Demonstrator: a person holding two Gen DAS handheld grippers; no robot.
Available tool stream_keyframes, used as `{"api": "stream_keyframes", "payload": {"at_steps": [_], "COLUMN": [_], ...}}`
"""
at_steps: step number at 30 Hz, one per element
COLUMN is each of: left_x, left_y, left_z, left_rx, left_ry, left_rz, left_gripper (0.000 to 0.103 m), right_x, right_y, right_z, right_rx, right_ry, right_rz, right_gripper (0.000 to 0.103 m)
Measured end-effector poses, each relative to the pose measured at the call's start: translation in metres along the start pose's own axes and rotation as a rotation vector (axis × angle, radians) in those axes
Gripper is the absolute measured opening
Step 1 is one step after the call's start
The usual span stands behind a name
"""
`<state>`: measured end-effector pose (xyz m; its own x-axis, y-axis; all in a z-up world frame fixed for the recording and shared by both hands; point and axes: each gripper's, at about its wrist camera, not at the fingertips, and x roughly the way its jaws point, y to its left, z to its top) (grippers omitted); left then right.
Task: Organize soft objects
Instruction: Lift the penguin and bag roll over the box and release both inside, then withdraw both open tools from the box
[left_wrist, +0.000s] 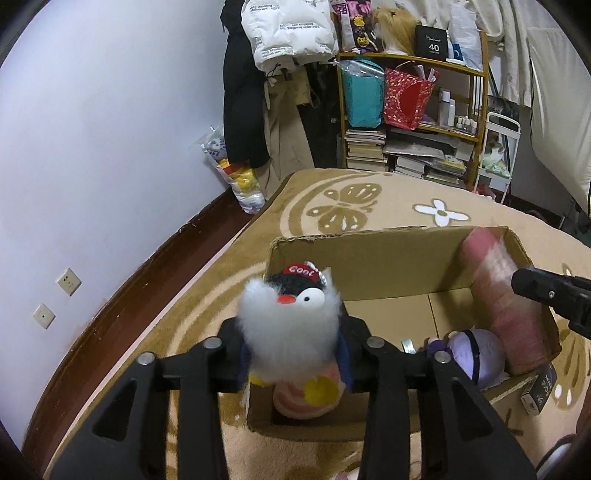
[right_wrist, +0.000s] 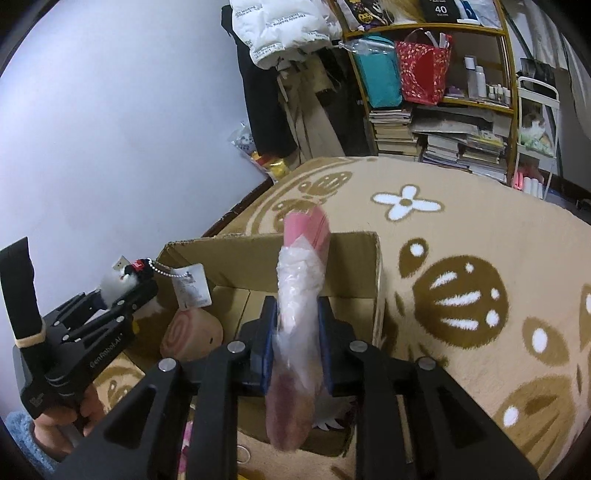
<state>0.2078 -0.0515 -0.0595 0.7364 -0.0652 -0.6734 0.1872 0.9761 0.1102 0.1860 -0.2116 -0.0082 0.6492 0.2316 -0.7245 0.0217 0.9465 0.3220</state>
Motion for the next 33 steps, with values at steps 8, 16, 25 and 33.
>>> {"api": "stream_keyframes", "payload": {"at_steps": [8,16,25,33], "left_x": [-0.013,-0.024,-0.034,-0.056], "left_y": [0.006,0.018,0.020,0.029], "left_z": [-0.001,0.003,0.003,-0.002], "left_rx": [-0.008,-0.045,-0.013,-0.030], "left_ry": [-0.046,-0.062,-0.064,-0.065], "left_rz": [0.030,0.035,0.073,0.074], "left_gripper": [0.089,0.102,0.103,0.103], "right_x": [-0.015,-0.032,-0.038,-0.056], "right_y": [-0.001,0.003,-0.001,-0.011], "right_z": [0.002,0.006,0.007,-0.002], "right_rx": [0.021,0.017,0.033,0.077], "right_ry": [-0.044,-0.090,-0.078,-0.080], "right_rz": [-0.009,-0.030,-0.067,-0.067], "right_gripper": [0.062,0.096,0.103,0.103]}}
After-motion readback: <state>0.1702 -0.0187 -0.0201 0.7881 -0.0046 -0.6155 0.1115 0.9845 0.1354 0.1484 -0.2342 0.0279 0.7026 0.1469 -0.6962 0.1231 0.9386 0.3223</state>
